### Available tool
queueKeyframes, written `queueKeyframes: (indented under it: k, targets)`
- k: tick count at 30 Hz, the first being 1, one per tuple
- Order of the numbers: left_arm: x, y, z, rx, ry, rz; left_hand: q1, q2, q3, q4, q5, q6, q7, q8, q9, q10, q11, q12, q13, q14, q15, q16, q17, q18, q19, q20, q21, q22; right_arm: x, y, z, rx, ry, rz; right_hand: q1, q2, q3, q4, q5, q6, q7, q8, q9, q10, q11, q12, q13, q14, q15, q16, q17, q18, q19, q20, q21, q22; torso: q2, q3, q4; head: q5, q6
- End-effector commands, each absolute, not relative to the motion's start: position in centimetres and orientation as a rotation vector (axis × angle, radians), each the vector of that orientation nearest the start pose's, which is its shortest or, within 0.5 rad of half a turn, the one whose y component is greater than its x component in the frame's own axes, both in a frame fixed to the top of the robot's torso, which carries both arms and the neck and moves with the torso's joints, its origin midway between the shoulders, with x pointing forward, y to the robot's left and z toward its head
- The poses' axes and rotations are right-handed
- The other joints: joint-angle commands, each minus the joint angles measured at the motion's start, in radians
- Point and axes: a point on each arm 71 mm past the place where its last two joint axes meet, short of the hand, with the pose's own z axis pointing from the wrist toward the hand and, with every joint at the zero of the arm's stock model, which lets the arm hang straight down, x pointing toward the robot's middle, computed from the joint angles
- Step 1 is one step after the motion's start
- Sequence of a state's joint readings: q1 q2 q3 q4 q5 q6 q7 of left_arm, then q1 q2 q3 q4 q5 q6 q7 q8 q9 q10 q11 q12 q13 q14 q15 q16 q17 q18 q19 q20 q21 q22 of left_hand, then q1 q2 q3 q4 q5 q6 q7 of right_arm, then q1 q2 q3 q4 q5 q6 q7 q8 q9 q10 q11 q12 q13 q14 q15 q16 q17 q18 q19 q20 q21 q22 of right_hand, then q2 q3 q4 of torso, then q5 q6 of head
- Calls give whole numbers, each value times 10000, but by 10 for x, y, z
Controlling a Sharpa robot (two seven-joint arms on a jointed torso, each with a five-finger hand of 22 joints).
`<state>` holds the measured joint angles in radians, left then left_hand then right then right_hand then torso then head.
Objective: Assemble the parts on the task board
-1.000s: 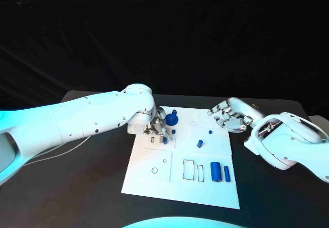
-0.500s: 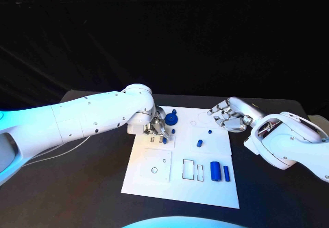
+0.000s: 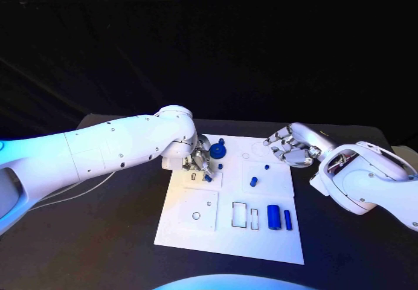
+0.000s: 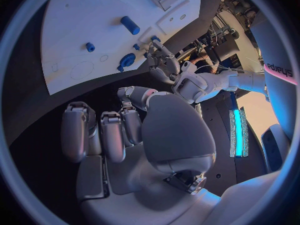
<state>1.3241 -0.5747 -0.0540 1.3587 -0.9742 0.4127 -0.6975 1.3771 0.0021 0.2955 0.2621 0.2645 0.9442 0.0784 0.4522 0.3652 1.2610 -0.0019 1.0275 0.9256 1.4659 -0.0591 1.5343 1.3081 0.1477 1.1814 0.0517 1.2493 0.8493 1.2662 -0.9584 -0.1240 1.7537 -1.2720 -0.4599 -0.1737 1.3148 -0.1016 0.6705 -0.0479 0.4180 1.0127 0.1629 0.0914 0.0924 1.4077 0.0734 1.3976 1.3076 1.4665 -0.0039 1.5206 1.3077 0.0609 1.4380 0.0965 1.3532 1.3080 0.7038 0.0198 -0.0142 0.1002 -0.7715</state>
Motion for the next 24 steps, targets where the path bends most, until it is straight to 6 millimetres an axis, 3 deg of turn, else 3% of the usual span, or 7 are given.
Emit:
queueKeyframes:
  k: [1, 5, 17, 24]
  targets:
    - [505, 135, -195, -452, 25614, -2591, 0, -203, 1700, -749, 56, -90, -28, 555, 860, 120, -47, -55, -15, 893, -39, 60, 2077, -118, 2, -87, 55, 33, 442, -197, -163, 328, 16402, 7636, -127, 1, 2, -53, 50, 43, 0, -50, -11, -33, -14, -33, 514, 799, -16, -21, 1638, -28, -39, 11, -61, 1233, -2, 3, 0, 11, -9]
    - [504, 137, -194, -821, 25672, -2832, -347, -561, 2664, -919, 18, -227, -63, 812, 1302, 167, -36, -76, -41, 891, -40, 54, 2069, -120, -5, -83, 79, 50, 442, -197, -163, 330, 16399, 7635, -143, 8, 6, -58, 52, 53, -2, -47, -10, -43, -15, -45, 501, 795, -16, -31, 1619, -24, -48, 11, -76, 1226, -5, 7, -6, 32, -6]
    - [502, 154, -188, -2050, 24982, -3270, -827, -891, 3681, -1282, 5, -293, -129, 1161, 1926, 316, -89, 27, 66, 907, -96, 83, 2120, -135, 49, -107, 159, 155, 443, -199, -163, 376, 16383, 7592, -154, 10, 5, -57, 52, 57, -2, -47, -10, -42, -15, -44, 501, 794, -17, -32, 1617, -21, -55, 11, -88, 1219, -27, 15, 20, 73, 26]
    - [499, 162, -185, -2505, 24098, -3332, -1077, -1185, 4372, -1468, -2, -259, -181, 1318, 2219, 478, -142, 132, 180, 935, -143, 138, 2215, -151, 110, -146, 242, 265, 443, -200, -163, 401, 16356, 7580, -154, 10, 5, -57, 52, 57, -2, -47, -10, -42, -15, -44, 501, 794, -17, -32, 1617, -21, -55, 11, -88, 1219, -38, 17, 58, 19, -13]
